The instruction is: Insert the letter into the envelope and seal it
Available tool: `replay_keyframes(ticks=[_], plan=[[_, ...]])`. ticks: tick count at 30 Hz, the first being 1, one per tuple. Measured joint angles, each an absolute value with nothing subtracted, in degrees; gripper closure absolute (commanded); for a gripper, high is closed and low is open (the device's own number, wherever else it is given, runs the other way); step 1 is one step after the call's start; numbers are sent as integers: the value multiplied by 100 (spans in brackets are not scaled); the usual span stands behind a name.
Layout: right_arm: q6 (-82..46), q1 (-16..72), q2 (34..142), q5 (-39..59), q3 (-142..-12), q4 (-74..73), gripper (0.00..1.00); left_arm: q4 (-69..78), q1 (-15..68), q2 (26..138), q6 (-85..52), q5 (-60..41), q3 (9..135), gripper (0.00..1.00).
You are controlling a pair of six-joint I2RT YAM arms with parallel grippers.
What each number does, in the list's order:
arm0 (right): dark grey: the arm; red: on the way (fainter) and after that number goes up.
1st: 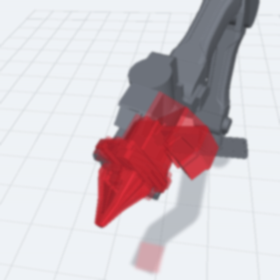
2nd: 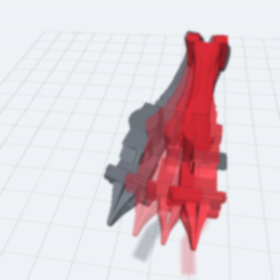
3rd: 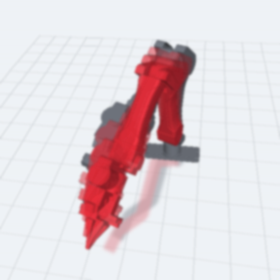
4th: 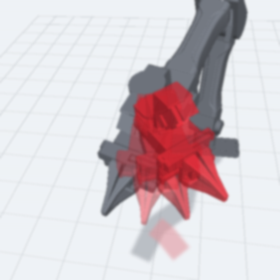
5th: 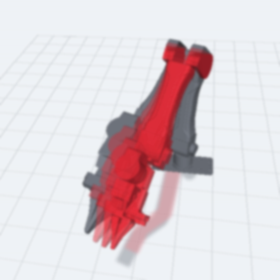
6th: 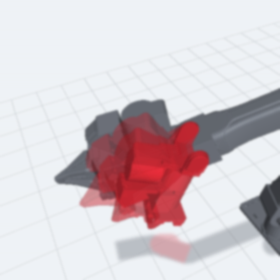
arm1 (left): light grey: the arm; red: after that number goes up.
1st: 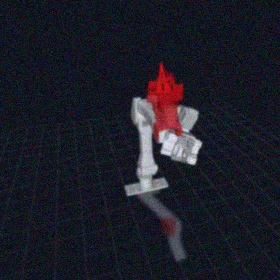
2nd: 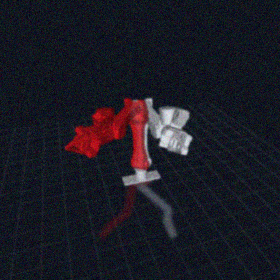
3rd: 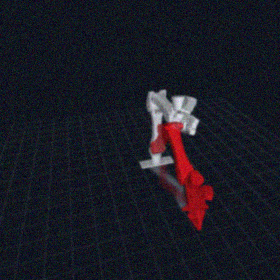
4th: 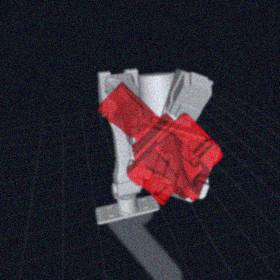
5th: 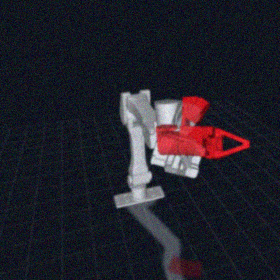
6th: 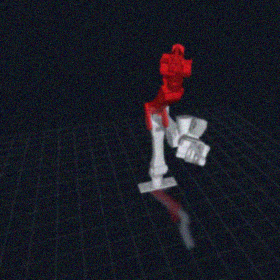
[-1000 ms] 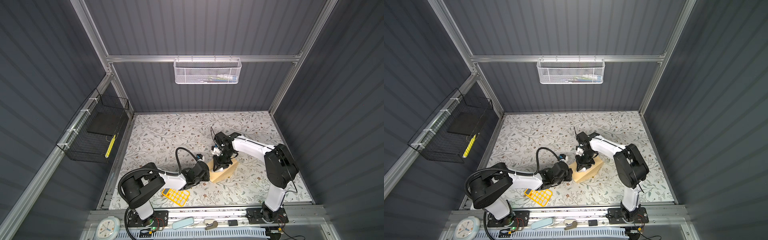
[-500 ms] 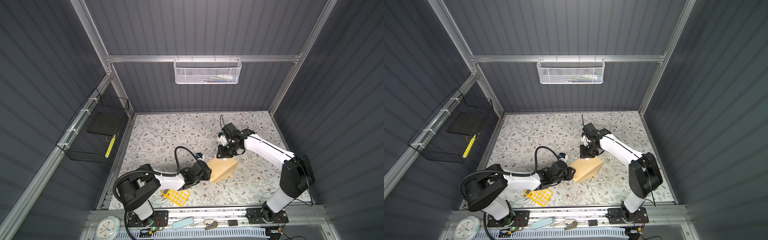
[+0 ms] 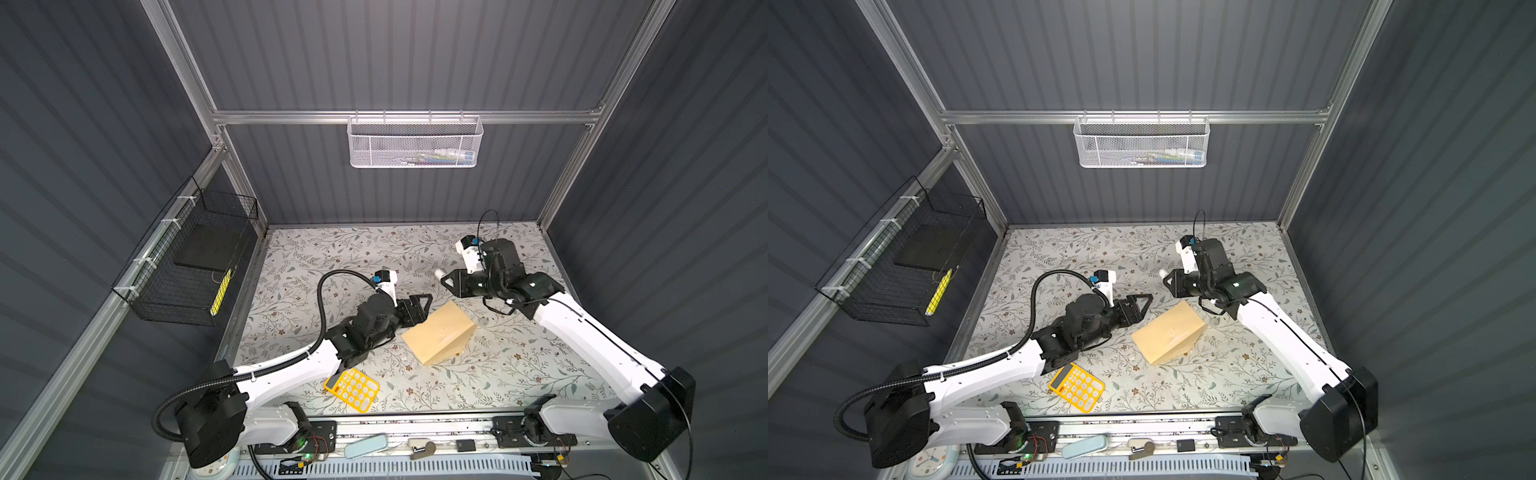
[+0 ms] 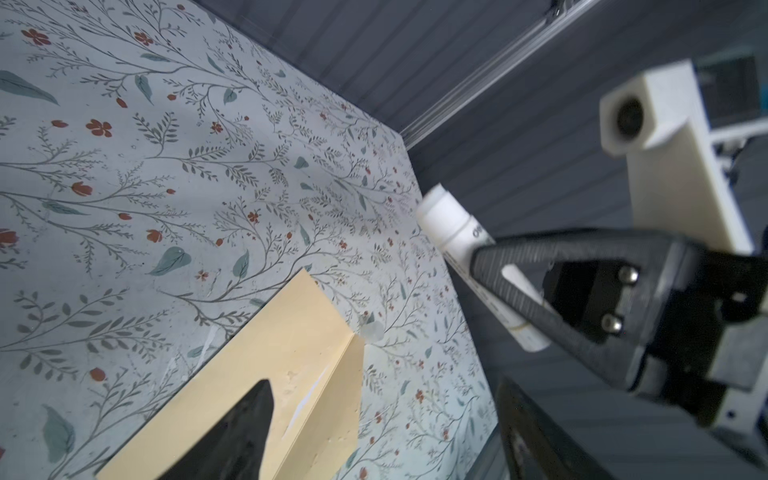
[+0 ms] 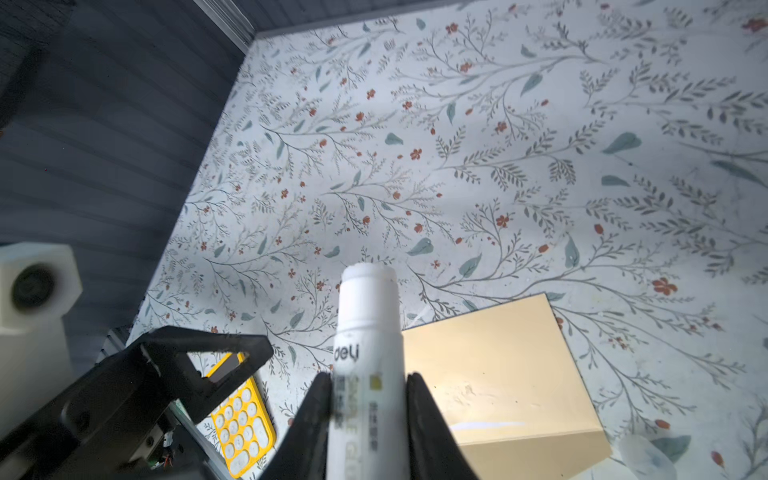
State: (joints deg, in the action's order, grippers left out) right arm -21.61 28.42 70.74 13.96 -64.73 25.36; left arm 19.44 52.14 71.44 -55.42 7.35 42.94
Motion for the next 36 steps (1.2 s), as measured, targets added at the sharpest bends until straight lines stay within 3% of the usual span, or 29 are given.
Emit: replay_keyframes(ticks=[7, 15, 26, 36], plan=[[-2202, 2842, 6517, 1653, -5806, 1463, 100, 3109, 4875, 7129, -6584, 346, 4189, 12], [-2211, 2888, 6292, 1782, -5647, 899, 100, 4646, 4875, 8178, -7430, -235, 4237, 15], [-2198, 2941, 6285, 2023, -5551, 738, 100, 5231, 4875, 8440, -7679, -460, 4368, 17], [-2202, 3048, 6254, 2211, -5354, 663, 100, 5242, 4875, 8532, -7677, -458, 4442, 31]])
